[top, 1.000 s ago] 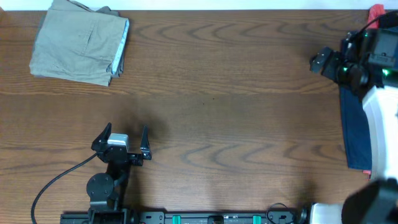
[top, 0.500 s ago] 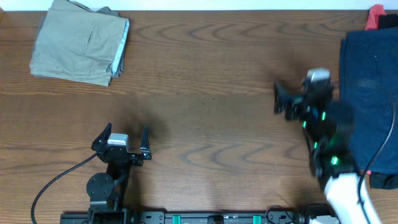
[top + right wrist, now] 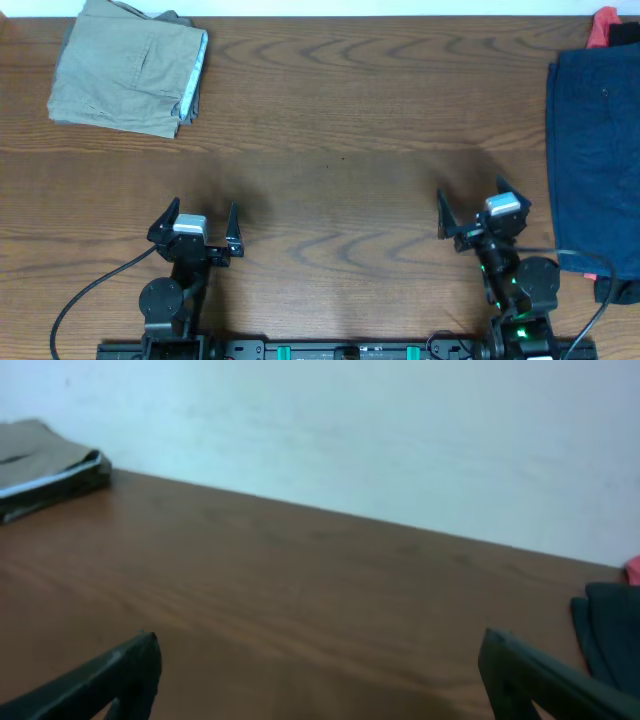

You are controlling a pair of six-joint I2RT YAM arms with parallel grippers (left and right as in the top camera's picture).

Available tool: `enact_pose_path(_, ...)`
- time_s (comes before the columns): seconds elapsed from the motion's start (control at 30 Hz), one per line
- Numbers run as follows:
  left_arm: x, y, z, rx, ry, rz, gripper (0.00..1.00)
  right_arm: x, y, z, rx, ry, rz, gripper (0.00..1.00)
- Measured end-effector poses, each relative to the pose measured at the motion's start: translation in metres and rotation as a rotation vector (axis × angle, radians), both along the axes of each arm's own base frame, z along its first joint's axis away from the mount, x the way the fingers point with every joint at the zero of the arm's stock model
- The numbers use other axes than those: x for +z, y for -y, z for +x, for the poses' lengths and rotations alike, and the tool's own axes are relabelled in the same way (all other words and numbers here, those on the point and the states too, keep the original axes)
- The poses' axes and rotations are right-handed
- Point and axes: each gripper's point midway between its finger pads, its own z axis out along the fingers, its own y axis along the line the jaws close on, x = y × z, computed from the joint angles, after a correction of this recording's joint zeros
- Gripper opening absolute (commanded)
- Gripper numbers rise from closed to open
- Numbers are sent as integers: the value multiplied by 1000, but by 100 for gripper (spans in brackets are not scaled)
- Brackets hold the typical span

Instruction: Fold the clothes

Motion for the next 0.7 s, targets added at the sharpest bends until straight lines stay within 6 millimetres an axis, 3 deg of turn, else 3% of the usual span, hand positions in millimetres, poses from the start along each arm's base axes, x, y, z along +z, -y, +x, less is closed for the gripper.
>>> enact_pose_path(0.5, 0, 0, 0, 0, -1, 0, 98, -41, 0, -23, 25, -141, -91, 99)
enact_pose_path(0.7, 0, 0, 0, 0, -1, 0, 98, -24, 2, -25, 14, -65, -90, 99)
